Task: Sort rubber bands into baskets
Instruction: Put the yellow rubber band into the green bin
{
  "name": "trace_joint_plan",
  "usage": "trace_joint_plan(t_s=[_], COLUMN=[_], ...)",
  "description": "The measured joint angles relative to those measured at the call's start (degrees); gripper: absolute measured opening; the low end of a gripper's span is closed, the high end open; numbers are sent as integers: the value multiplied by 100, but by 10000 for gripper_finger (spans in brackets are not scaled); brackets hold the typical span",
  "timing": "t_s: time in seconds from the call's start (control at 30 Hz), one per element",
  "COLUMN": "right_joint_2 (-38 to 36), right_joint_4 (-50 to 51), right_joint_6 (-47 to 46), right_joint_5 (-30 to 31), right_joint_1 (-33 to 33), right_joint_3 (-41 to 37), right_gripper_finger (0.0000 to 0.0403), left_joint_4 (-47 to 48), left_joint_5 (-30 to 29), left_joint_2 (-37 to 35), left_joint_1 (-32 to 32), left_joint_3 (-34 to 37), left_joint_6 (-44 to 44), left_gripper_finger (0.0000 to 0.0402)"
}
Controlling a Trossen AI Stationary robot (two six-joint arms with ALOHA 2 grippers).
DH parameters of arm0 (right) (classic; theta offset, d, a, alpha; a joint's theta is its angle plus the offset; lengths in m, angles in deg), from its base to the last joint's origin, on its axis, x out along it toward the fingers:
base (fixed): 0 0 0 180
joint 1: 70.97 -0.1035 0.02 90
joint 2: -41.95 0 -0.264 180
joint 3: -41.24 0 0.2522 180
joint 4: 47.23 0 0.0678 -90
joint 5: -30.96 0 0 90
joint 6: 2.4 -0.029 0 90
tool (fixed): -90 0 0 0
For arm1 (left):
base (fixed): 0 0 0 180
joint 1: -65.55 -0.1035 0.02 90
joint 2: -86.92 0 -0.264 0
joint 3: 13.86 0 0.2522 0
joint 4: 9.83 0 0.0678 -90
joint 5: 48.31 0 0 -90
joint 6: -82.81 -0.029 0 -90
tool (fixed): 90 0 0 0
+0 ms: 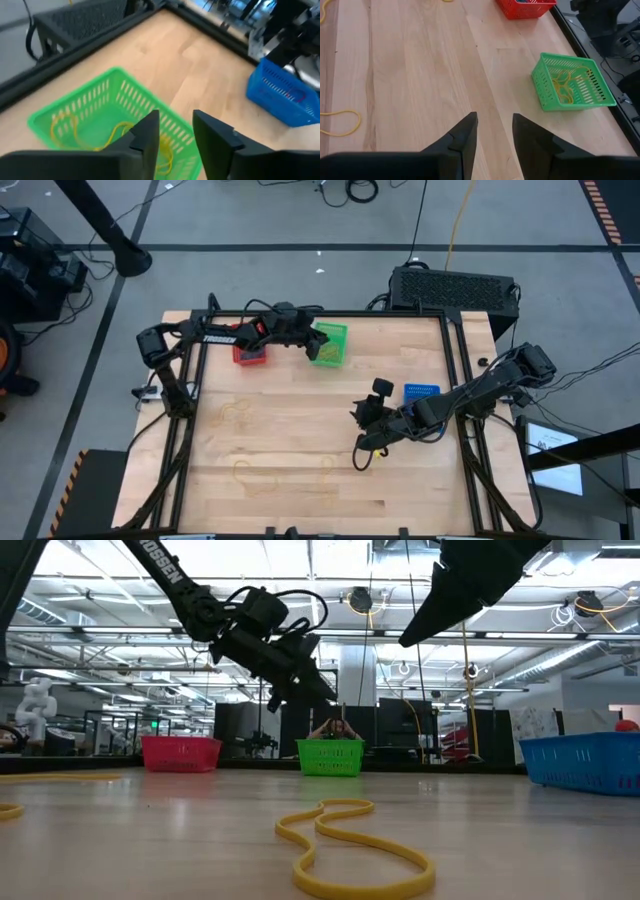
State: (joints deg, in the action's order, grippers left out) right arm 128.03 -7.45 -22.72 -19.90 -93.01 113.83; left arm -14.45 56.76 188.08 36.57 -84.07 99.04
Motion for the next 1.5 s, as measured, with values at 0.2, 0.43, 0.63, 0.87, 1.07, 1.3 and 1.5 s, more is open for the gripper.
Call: trace_joint_plan(t_s=[0.2, 0.43, 0.63, 0.87, 1.07, 1.3, 1.5], right_joint_2=[0, 0, 0, 0, 0, 0, 0], right_joint_4=[0, 20, 68, -12, -108, -340, -489], right_joint_6=[1, -28, -147, -153, -414, -341, -306], right_joint_5=[0, -43, -328, -943, -1228, -1225, -1226], right_joint_1=[0, -15, -47, -61, -63, -61, -61], right_joint_3=[0, 0, 0, 0, 0, 0, 0], right_gripper_finger=[116, 116, 116, 116, 116, 116, 116], left_joint_4=[1566, 3537, 5559, 6622, 6190, 5649, 5531], left_joint_5=[50, 1080, 879, -149, -191, -1101, -1110], left_joint_2=[0, -511, -1268, -1924, -1870, -1507, -1161], left_joint_1=[-36, 196, 1251, 3520, 5302, 6306, 6555], left_joint_3=[-613, -1100, -1097, -740, -124, 297, 334], left_joint_6=[-390, -498, -612, -360, 813, 1199, 1244], left_gripper_finger=[147, 148, 148, 148, 148, 148, 148])
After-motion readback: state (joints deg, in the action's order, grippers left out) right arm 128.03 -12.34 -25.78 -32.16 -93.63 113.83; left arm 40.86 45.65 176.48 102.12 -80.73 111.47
